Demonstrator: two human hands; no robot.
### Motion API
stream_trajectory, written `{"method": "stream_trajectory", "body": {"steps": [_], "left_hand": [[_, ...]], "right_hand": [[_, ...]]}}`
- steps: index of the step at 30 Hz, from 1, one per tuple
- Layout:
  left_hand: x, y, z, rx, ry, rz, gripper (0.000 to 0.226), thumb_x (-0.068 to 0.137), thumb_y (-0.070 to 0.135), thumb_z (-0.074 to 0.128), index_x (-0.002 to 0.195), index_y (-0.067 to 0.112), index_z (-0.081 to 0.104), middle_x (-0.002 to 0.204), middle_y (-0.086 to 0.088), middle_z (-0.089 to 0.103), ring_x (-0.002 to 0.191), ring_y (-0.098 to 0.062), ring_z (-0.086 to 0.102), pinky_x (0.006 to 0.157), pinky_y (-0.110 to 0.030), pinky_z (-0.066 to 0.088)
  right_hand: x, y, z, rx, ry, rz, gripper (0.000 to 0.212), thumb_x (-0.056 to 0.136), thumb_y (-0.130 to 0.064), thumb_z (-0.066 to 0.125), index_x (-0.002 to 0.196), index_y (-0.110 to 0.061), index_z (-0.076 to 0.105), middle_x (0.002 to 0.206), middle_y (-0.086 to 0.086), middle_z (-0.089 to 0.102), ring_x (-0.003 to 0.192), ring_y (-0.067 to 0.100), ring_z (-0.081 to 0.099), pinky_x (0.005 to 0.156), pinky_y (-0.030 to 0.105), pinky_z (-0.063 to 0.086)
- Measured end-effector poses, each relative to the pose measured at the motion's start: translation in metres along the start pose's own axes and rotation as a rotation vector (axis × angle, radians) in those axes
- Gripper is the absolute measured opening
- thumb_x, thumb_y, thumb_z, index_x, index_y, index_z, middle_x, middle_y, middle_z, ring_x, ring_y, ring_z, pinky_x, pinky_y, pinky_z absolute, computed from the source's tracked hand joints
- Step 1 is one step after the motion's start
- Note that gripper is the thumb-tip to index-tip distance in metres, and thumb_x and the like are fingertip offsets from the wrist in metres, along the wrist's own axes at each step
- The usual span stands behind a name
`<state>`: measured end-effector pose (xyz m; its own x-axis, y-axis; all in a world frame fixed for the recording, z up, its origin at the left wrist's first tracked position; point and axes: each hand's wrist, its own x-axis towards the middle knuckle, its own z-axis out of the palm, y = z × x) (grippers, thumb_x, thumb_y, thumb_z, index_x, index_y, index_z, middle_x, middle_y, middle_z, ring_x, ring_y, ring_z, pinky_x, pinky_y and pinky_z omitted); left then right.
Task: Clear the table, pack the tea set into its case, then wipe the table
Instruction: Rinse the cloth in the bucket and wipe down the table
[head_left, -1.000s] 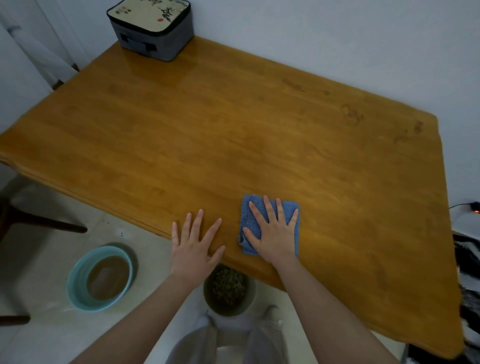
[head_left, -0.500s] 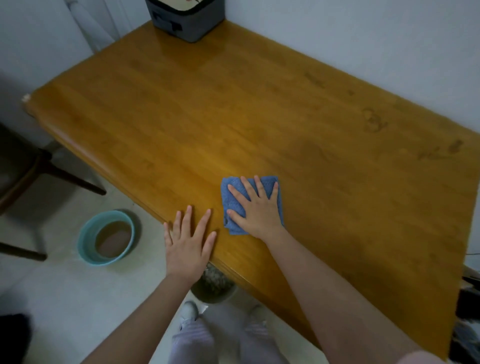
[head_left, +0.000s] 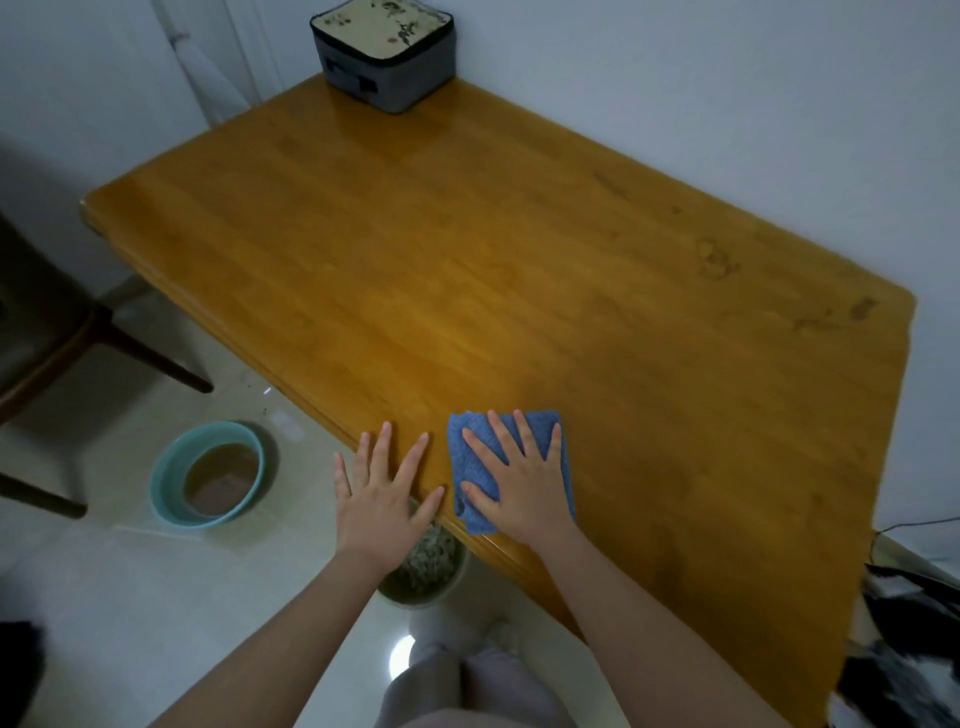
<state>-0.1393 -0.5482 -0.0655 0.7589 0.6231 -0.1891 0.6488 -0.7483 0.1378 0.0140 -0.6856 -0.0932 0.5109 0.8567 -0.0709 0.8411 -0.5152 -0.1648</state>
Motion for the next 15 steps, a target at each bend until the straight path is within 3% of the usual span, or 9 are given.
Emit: {"method": "stream_trajectory", "body": {"steps": [8, 15], "left_hand": [[-0.008, 0.015, 0.007, 0.021, -0.038, 0.058, 0.073, 0.083, 0.075, 0.000, 0.150, 0.044, -0.008, 0.162, -0.003, -0.004, 0.149, -0.029, -0.005, 0.115, -0.052, -0.009], [-0.004, 0.045, 0.018, -0.001, -0.009, 0.121, 0.069, 0.091, 0.070, 0.007, 0.152, 0.040, 0.017, 0.160, -0.008, 0.019, 0.147, -0.033, 0.016, 0.117, -0.057, 0.010]], "right_hand": [[-0.069, 0.014, -0.002, 0.018, -0.013, 0.109, 0.065, 0.093, -0.070, 0.026, 0.152, -0.043, 0.022, 0.161, -0.005, 0.020, 0.149, 0.028, 0.015, 0.112, 0.069, 0.007], [-0.091, 0.029, -0.006, 0.033, -0.030, 0.134, 0.066, 0.092, -0.071, 0.029, 0.152, -0.044, 0.021, 0.162, -0.006, 0.019, 0.149, 0.027, 0.014, 0.112, 0.069, 0.011]]}}
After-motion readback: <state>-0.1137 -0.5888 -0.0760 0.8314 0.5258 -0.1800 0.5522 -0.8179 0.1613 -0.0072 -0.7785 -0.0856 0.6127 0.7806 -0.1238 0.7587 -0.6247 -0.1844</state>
